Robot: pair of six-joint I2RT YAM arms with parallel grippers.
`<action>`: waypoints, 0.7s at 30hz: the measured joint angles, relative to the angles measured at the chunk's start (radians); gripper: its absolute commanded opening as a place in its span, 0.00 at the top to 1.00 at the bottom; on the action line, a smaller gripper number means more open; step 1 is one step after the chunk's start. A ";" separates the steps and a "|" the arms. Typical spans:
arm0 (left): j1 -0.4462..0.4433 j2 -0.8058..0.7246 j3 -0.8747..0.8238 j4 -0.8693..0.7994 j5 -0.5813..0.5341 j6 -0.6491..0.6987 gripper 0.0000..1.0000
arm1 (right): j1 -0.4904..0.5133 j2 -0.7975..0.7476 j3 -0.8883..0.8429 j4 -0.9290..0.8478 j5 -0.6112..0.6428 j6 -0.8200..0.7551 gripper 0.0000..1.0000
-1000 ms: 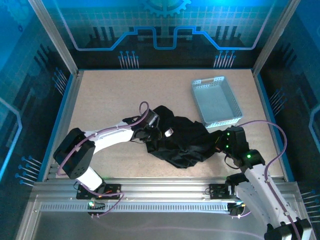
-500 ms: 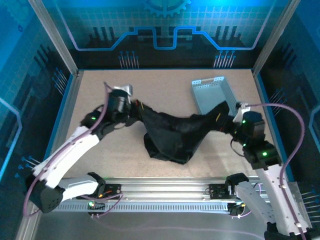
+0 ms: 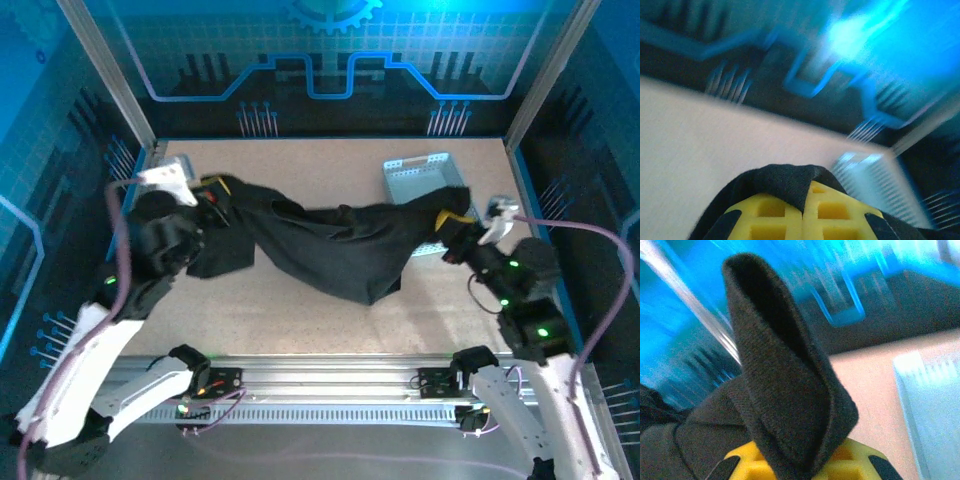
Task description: Fold the inside-out t-shirt
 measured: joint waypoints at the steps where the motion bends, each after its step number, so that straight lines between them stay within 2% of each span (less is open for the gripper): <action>1: 0.046 0.020 -0.087 -0.021 0.019 -0.039 1.00 | 0.000 -0.002 -0.098 -0.024 0.006 0.031 1.00; 3: 0.124 0.056 -0.256 -0.050 0.084 -0.108 1.00 | 0.010 -0.004 -0.271 -0.077 0.007 0.089 0.99; 4: 0.154 0.068 -0.344 -0.067 0.119 -0.140 1.00 | 0.022 -0.014 -0.351 -0.120 0.008 0.118 0.86; 5: 0.169 0.070 -0.410 -0.082 0.148 -0.166 1.00 | 0.036 -0.027 -0.400 -0.162 0.013 0.144 0.78; 7: 0.175 0.063 -0.505 -0.109 0.203 -0.208 1.00 | 0.075 -0.078 -0.451 -0.283 0.050 0.181 0.57; 9: 0.175 0.045 -0.542 -0.116 0.242 -0.228 1.00 | 0.087 -0.110 -0.426 -0.346 0.093 0.183 0.44; 11: 0.176 0.014 -0.546 -0.108 0.271 -0.240 1.00 | 0.089 -0.094 -0.354 -0.374 0.120 0.156 0.40; 14: 0.176 -0.021 -0.544 -0.069 0.297 -0.241 1.00 | 0.124 0.042 -0.203 -0.359 0.138 0.077 0.33; 18: 0.177 -0.022 -0.543 -0.053 0.300 -0.241 1.00 | 0.350 0.306 -0.046 -0.299 0.241 -0.037 0.27; 19: 0.178 -0.022 -0.543 -0.053 0.299 -0.241 1.00 | 0.414 0.381 -0.019 -0.281 0.266 -0.069 0.28; 21: 0.182 -0.023 -0.543 -0.055 0.290 -0.241 1.00 | 0.472 0.498 0.013 -0.260 0.288 -0.110 0.32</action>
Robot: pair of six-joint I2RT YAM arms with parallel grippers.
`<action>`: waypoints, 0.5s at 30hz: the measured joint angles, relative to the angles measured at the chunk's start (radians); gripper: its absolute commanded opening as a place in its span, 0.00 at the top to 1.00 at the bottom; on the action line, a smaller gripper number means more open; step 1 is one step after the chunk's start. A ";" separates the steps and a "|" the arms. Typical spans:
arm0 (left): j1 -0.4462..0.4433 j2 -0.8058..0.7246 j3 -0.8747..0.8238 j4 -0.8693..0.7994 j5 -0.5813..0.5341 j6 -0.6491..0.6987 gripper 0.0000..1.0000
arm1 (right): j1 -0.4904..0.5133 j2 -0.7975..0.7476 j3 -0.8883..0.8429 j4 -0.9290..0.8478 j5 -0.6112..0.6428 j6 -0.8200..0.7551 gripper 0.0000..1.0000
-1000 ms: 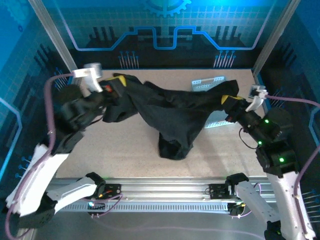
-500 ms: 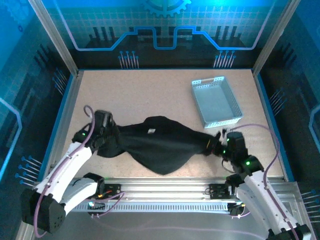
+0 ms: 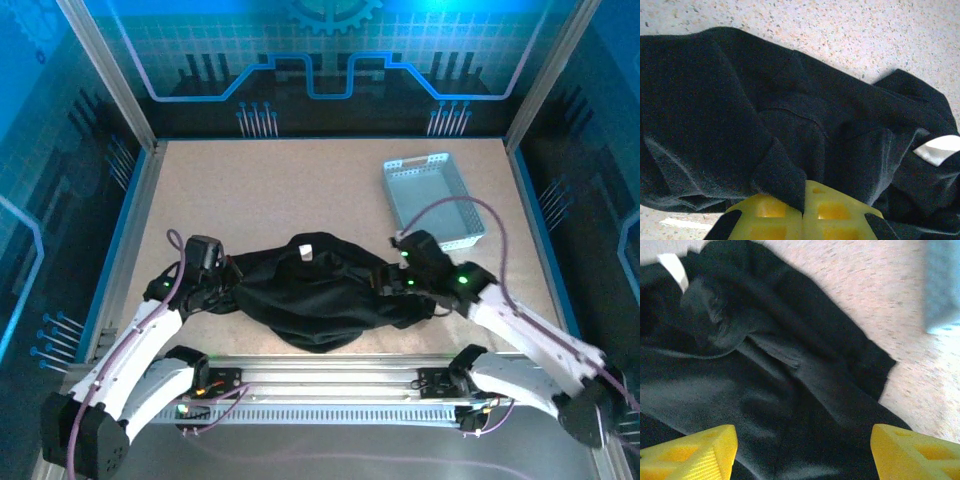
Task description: Fold the inside-out t-shirt
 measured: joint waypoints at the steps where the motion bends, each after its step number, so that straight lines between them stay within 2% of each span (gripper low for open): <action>1: 0.002 -0.001 0.000 -0.002 -0.007 0.000 1.00 | 0.012 0.061 0.019 0.006 0.006 -0.018 0.37; 6: 0.003 0.000 0.000 -0.002 -0.023 0.001 1.00 | 0.023 0.301 0.118 0.066 -0.011 -0.054 0.46; 10: 0.007 0.002 0.000 -0.002 -0.030 0.001 1.00 | 0.021 0.431 0.172 0.129 -0.015 -0.085 0.37; 13: 0.010 0.002 0.000 -0.002 -0.037 0.001 1.00 | 0.007 0.494 0.174 0.149 -0.012 -0.115 0.35; 15: 0.013 0.002 0.000 -0.002 -0.043 0.002 1.00 | -0.011 0.517 0.168 0.158 -0.013 -0.131 0.38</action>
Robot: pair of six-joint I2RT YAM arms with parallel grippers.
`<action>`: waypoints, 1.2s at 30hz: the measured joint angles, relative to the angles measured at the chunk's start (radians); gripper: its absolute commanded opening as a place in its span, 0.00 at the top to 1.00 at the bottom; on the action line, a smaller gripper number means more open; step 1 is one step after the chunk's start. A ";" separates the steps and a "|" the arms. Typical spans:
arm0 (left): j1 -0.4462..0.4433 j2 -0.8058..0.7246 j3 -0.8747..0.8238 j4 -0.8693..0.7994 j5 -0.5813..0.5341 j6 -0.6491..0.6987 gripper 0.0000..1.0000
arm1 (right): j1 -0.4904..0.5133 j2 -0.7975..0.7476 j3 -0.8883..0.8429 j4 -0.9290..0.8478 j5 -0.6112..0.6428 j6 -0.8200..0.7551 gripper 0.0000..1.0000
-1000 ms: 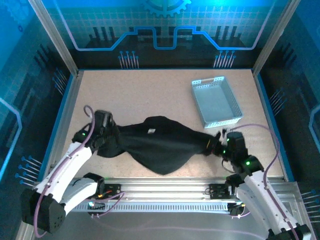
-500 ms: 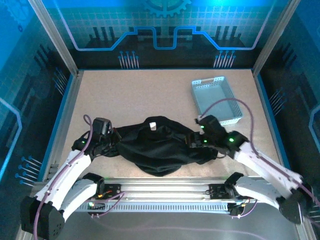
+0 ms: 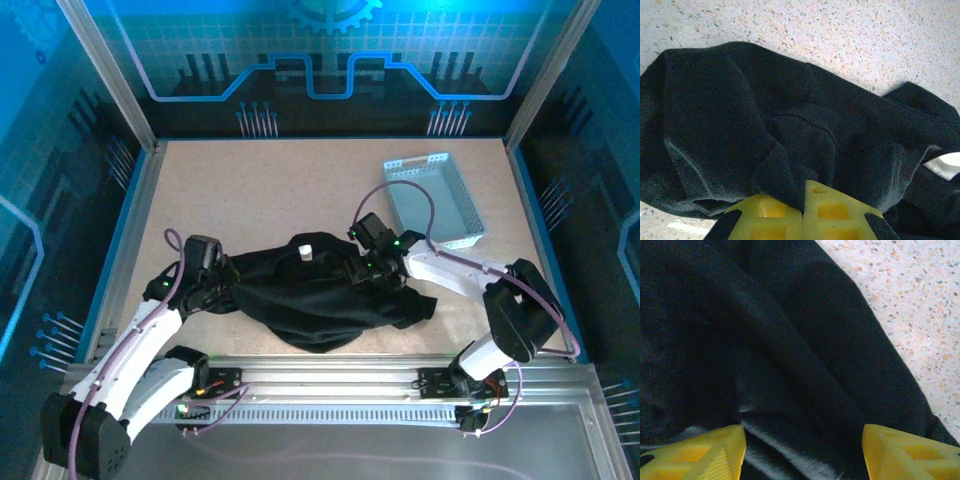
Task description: Fold the inside-out t-shirt
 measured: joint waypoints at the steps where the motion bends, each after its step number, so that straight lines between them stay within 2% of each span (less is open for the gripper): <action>1: 0.001 0.000 0.000 0.000 -0.004 0.000 1.00 | -0.010 0.010 -0.003 0.004 0.000 -0.007 0.43; 7: 0.009 0.027 0.000 0.003 -0.016 0.003 1.00 | -0.033 0.019 -0.027 0.020 -0.013 -0.029 0.95; 8: 0.011 0.038 0.001 0.005 -0.016 0.004 1.00 | -0.033 0.009 -0.031 0.018 -0.013 -0.026 1.00; 12: 0.027 0.081 0.050 0.000 -0.016 0.022 1.00 | -0.033 -0.112 -0.021 -0.025 0.018 -0.039 1.00; 18: 0.063 0.072 0.248 0.010 -0.015 0.076 1.00 | -0.033 -0.333 0.134 -0.094 0.126 -0.069 1.00; 22: 0.063 -0.056 0.312 0.102 0.003 0.114 1.00 | -0.020 -0.526 0.206 -0.066 0.176 -0.092 1.00; 26: 0.062 -0.185 0.230 0.195 0.024 0.111 1.00 | 0.001 -0.701 0.096 0.042 0.155 -0.091 1.00; 29: 0.062 -0.012 0.160 0.172 0.035 0.100 1.00 | 0.002 -0.643 -0.039 0.074 0.146 -0.030 1.00; 32: 0.063 0.296 0.068 0.167 0.083 0.096 1.00 | 0.022 -0.434 -0.191 0.078 0.139 0.041 1.00; 34: 0.062 0.373 -0.015 0.122 0.117 0.087 0.79 | 0.044 -0.383 -0.297 0.051 0.111 0.074 1.00; 36: 0.062 0.343 -0.037 0.058 0.130 0.078 0.67 | 0.053 -0.413 -0.337 0.023 0.090 0.093 1.00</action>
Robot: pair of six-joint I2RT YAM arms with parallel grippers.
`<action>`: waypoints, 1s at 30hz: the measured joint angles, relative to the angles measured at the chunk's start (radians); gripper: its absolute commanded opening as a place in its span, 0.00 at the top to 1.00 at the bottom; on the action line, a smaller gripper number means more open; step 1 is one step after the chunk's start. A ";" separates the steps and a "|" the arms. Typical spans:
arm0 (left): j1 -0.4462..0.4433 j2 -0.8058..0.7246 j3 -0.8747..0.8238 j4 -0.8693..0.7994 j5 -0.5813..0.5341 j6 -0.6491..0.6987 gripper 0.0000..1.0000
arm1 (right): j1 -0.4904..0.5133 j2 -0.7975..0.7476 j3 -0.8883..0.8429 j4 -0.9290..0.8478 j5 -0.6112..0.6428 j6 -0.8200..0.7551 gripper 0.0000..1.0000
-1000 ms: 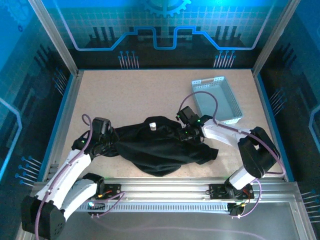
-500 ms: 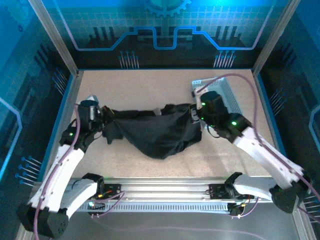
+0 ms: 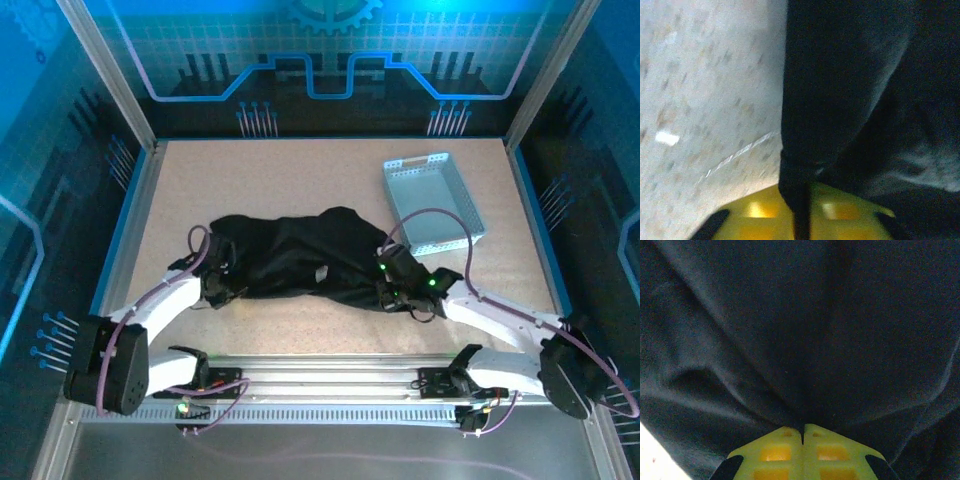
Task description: Fold the inside-out t-shirt
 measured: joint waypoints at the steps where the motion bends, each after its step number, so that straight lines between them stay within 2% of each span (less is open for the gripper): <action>1: 0.000 -0.036 0.008 -0.010 0.000 0.002 0.59 | 0.000 -0.030 0.000 0.002 -0.006 0.006 1.00; 5: -0.018 -0.158 0.130 -0.073 -0.040 0.007 0.41 | 0.010 -0.145 0.013 0.066 -0.043 0.016 1.00; 7: -0.084 -0.197 0.229 -0.108 -0.097 0.007 0.38 | 0.027 -0.178 0.013 0.098 -0.062 0.020 1.00; 10: -0.259 -0.217 0.327 -0.136 -0.159 -0.009 0.38 | 0.074 -0.189 0.012 0.128 -0.080 0.027 1.00; 13: -0.464 -0.181 0.348 -0.099 -0.153 -0.053 0.38 | 0.120 -0.192 0.010 0.143 -0.080 0.041 1.00; 16: -0.622 -0.062 0.349 -0.020 -0.133 -0.088 0.39 | 0.132 -0.197 0.001 0.157 -0.079 0.050 1.00; 19: -0.742 0.114 0.404 0.005 -0.145 -0.081 0.38 | 0.132 -0.198 -0.005 0.163 -0.074 0.050 1.00; 23: -0.810 0.253 0.478 0.038 -0.163 -0.083 0.37 | 0.137 -0.205 -0.007 0.165 -0.064 0.050 1.00; 30: -0.816 0.261 0.475 0.073 -0.222 -0.158 0.37 | 0.146 -0.213 -0.017 0.169 -0.049 0.049 1.00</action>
